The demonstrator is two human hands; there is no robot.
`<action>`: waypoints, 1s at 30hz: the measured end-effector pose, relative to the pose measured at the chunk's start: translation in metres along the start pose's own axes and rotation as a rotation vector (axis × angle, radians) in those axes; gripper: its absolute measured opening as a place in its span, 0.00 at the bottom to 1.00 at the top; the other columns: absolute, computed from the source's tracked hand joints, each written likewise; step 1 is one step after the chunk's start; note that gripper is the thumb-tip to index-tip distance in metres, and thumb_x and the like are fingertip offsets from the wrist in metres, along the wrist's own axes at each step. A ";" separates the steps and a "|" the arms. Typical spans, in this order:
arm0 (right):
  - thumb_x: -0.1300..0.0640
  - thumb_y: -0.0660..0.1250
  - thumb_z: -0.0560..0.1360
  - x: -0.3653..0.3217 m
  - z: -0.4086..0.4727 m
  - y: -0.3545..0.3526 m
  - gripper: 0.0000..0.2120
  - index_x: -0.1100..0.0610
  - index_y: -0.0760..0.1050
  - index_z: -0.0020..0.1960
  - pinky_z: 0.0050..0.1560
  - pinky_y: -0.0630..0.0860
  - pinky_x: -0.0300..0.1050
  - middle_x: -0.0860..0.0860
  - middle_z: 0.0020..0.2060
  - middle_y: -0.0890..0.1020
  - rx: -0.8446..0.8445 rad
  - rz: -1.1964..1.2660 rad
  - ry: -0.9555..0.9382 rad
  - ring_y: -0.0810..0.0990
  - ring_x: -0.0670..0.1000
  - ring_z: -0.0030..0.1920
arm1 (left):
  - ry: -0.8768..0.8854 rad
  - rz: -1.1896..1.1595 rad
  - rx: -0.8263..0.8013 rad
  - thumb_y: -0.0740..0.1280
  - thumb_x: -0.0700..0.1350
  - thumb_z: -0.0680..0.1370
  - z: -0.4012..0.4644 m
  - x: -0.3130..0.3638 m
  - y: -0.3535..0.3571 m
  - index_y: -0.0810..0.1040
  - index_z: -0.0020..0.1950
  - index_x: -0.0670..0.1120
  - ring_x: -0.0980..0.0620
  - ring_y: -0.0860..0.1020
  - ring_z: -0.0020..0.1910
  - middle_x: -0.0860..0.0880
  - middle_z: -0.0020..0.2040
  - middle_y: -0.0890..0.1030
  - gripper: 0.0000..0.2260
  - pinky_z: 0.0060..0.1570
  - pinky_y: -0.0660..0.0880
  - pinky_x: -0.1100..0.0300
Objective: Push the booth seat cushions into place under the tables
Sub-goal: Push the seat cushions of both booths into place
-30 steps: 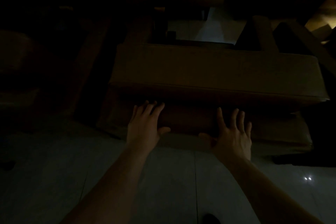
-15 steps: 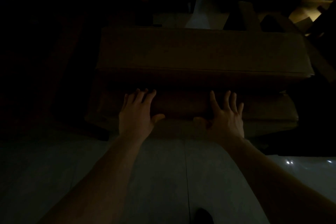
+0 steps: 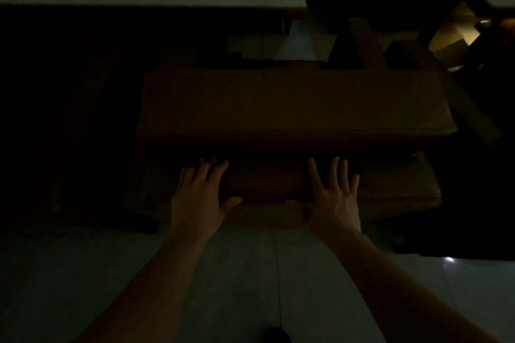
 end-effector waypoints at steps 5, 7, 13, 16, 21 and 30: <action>0.26 0.53 0.74 0.003 0.000 -0.005 0.49 0.49 0.27 0.78 0.76 0.39 0.69 0.64 0.77 0.33 -0.054 -0.044 -0.024 0.30 0.66 0.76 | -0.067 -0.029 -0.094 0.70 0.64 0.72 0.005 0.010 -0.007 0.61 0.77 0.56 0.42 0.60 0.72 0.48 0.74 0.65 0.37 0.68 0.65 0.41; 0.29 0.57 0.75 0.008 -0.001 -0.011 0.50 0.48 0.26 0.77 0.77 0.41 0.68 0.64 0.77 0.32 -0.072 -0.044 -0.046 0.30 0.66 0.76 | -0.102 -0.037 -0.128 0.69 0.64 0.73 0.003 0.015 -0.008 0.57 0.78 0.56 0.42 0.57 0.75 0.48 0.77 0.61 0.37 0.69 0.63 0.43; 0.35 0.63 0.76 0.026 -0.037 -0.022 0.48 0.45 0.33 0.79 0.78 0.45 0.62 0.54 0.77 0.31 -0.217 0.044 -0.121 0.33 0.59 0.78 | -0.146 -0.014 -0.242 0.64 0.64 0.76 -0.020 0.025 -0.025 0.57 0.78 0.58 0.45 0.58 0.75 0.51 0.78 0.57 0.33 0.66 0.69 0.48; 0.32 0.61 0.75 0.035 -0.076 -0.028 0.43 0.46 0.43 0.81 0.78 0.47 0.60 0.52 0.80 0.37 -0.358 0.093 -0.055 0.39 0.57 0.80 | -0.148 0.018 -0.330 0.61 0.66 0.76 -0.055 0.027 -0.032 0.58 0.77 0.58 0.47 0.63 0.73 0.52 0.77 0.58 0.32 0.67 0.67 0.52; 0.30 0.60 0.75 0.088 -0.116 -0.071 0.44 0.45 0.42 0.81 0.79 0.51 0.59 0.56 0.81 0.43 -0.347 0.131 0.136 0.44 0.59 0.80 | -0.009 -0.038 -0.460 0.59 0.69 0.75 -0.055 0.075 -0.053 0.52 0.79 0.59 0.47 0.61 0.74 0.51 0.77 0.58 0.35 0.69 0.65 0.49; 0.35 0.65 0.74 0.225 -0.195 -0.196 0.41 0.42 0.50 0.80 0.76 0.61 0.53 0.54 0.80 0.57 -0.079 0.267 0.354 0.58 0.56 0.78 | 0.390 -0.077 -0.477 0.57 0.70 0.75 -0.042 0.288 -0.113 0.52 0.79 0.59 0.48 0.60 0.74 0.54 0.78 0.56 0.35 0.70 0.64 0.50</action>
Point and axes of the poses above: each hand's wrist, its own z-axis towards the middle knuckle, its own y-axis out of the palm, x = y × z, the point moved 3 cm from there along z, towards the middle knuckle
